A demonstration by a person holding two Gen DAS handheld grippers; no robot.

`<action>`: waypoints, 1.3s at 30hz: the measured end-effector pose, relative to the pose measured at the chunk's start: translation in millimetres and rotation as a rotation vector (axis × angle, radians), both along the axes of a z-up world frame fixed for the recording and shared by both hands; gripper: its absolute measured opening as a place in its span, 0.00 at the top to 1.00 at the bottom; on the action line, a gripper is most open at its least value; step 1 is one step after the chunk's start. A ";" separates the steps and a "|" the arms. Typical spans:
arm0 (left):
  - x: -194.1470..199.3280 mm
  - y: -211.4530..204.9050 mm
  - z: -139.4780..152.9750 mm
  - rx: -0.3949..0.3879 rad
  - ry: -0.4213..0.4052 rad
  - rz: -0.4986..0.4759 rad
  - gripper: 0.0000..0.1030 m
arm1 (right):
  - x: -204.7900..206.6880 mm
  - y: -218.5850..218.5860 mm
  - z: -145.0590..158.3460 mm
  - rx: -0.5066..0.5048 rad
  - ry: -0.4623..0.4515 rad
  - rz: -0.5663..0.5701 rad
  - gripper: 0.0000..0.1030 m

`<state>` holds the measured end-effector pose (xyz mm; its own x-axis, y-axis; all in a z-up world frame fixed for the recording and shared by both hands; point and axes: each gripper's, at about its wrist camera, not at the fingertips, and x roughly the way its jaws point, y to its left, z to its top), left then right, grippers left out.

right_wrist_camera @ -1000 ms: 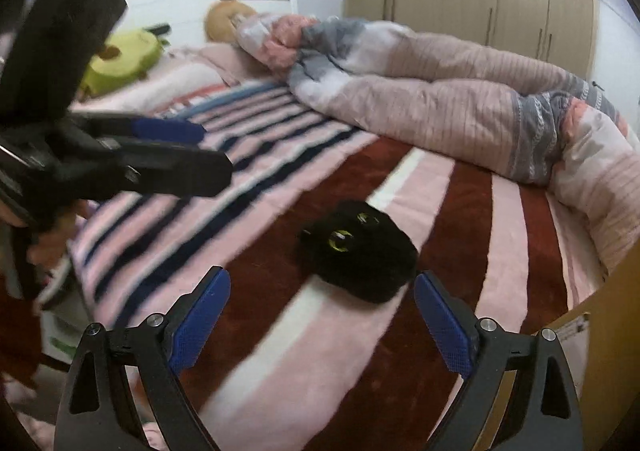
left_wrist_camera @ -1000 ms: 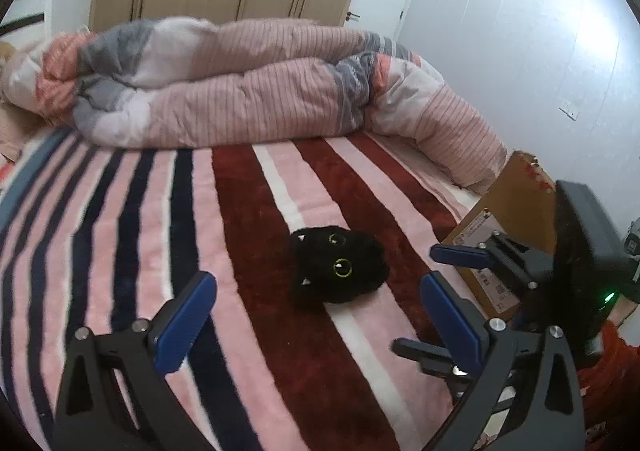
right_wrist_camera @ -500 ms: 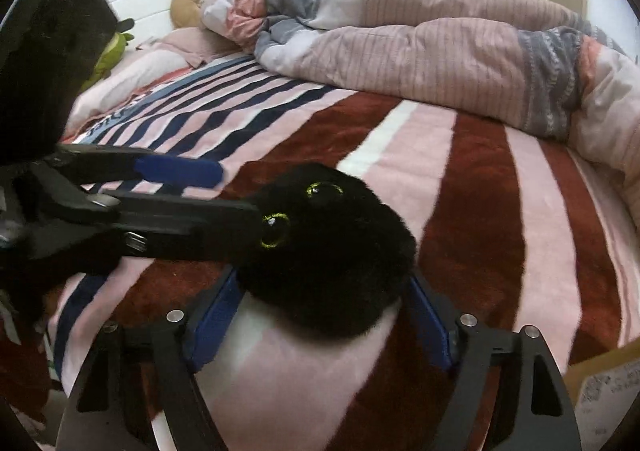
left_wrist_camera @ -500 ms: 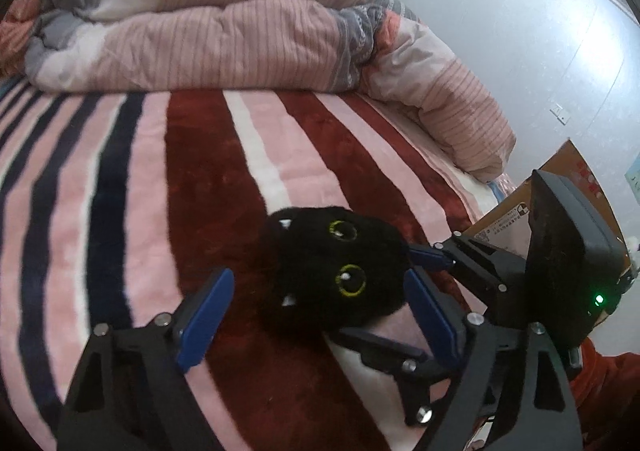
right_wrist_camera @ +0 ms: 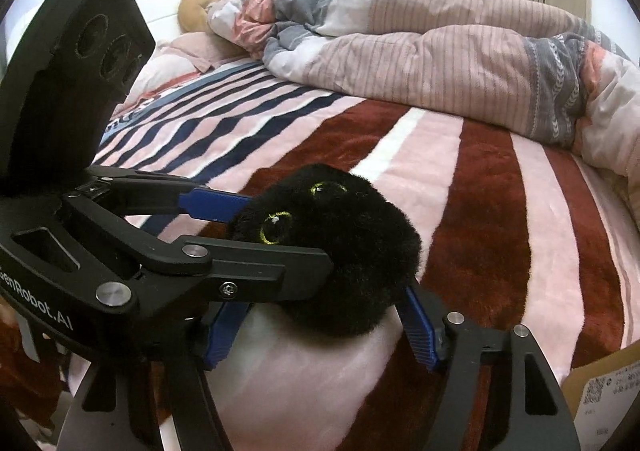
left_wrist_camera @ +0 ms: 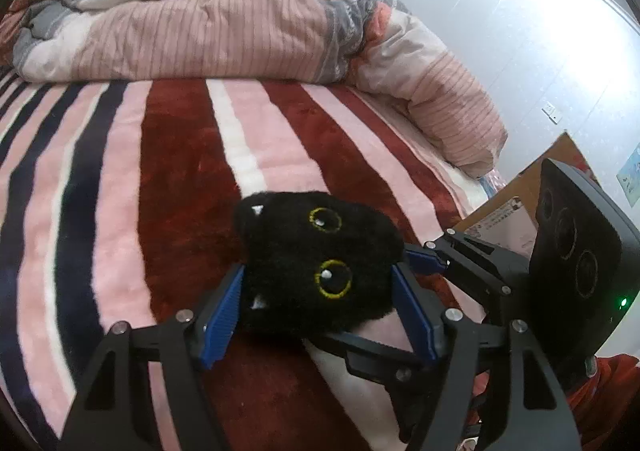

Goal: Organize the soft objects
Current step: 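Close the left gripper on the black cat plush beside the right gripper, then carry the black cat plush with both grippers into the box and release it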

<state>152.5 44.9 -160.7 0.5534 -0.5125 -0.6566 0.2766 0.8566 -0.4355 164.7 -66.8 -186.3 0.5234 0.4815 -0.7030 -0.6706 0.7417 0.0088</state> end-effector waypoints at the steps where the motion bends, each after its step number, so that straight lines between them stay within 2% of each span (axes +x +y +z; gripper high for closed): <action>1: -2.6 0.7 2.7 0.001 -0.006 0.002 0.33 | -2.5 0.2 2.6 0.004 -0.002 -0.002 0.36; 6: -22.4 4.2 23.8 0.005 -0.048 0.016 0.33 | -13.6 -0.4 18.3 0.030 0.001 -0.008 0.36; 15: -80.7 -1.4 83.4 0.061 -0.154 0.037 0.33 | -61.4 -0.7 63.8 0.057 -0.083 0.022 0.36; 19: -105.9 -14.2 114.2 0.087 -0.203 0.035 0.33 | -90.1 -10.4 92.8 0.088 -0.128 0.049 0.36; 28: -131.7 -70.7 169.7 0.168 -0.279 -0.009 0.33 | -136.8 -53.0 146.0 0.127 -0.214 0.051 0.36; 39: -114.4 -160.4 187.4 0.189 -0.298 -0.110 0.33 | -147.4 -138.8 173.8 0.142 -0.270 -0.020 0.36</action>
<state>38.1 -115.5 26.7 0.6832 -0.4647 -0.5633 0.4621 0.8724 -0.1592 17.4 -205.7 -12.5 0.6925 0.5526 -0.4638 -0.6480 0.7591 -0.0630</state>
